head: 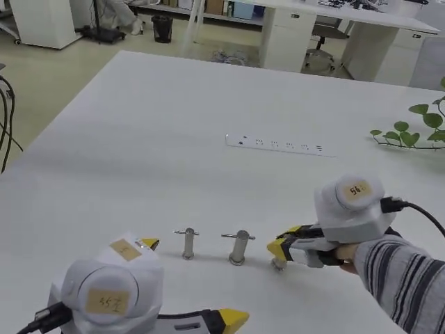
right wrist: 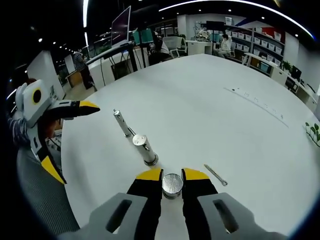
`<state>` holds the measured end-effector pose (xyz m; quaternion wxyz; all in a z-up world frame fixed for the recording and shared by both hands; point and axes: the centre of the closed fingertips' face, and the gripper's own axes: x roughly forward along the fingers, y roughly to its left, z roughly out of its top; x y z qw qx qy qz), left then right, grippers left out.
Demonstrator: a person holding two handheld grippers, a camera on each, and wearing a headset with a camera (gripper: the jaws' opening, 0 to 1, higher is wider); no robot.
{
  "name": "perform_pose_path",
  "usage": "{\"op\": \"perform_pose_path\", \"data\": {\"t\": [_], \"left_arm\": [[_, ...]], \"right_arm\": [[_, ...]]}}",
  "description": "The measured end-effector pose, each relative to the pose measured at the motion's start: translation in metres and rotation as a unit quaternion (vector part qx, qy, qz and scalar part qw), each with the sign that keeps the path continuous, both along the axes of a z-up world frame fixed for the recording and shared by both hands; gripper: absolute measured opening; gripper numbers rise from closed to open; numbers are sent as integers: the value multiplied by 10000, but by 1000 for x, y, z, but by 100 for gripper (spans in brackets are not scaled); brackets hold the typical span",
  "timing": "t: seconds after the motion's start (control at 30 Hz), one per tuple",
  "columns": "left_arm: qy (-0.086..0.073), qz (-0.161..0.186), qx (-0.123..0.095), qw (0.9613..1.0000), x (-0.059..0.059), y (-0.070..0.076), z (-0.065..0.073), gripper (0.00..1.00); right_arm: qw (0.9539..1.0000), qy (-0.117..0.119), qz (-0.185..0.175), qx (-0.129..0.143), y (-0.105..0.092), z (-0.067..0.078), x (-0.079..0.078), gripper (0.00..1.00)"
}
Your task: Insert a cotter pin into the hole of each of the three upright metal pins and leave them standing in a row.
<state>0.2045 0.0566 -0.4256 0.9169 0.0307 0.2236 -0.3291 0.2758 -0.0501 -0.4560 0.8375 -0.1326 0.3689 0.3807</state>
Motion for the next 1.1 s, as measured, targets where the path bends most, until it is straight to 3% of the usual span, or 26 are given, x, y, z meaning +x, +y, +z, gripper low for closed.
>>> {"op": "perform_pose_path", "data": {"t": [0.4,0.77,0.97,1.1], "left_arm": [[-13,8,11,10000,-1,0,0,99],[-11,40,-33,10000,-1,1,1,99],[-14,29,-20,10000,-2,1,1,99],[-13,35,-13,10000,-2,1,1,99]], "right_arm": [[9992,43,391,117,25,0,-32,9],[9968,-21,788,141,47,-1,-50,9],[9958,16,894,171,52,-5,-57,9],[9951,-86,976,157,53,-4,-56,9]]}}
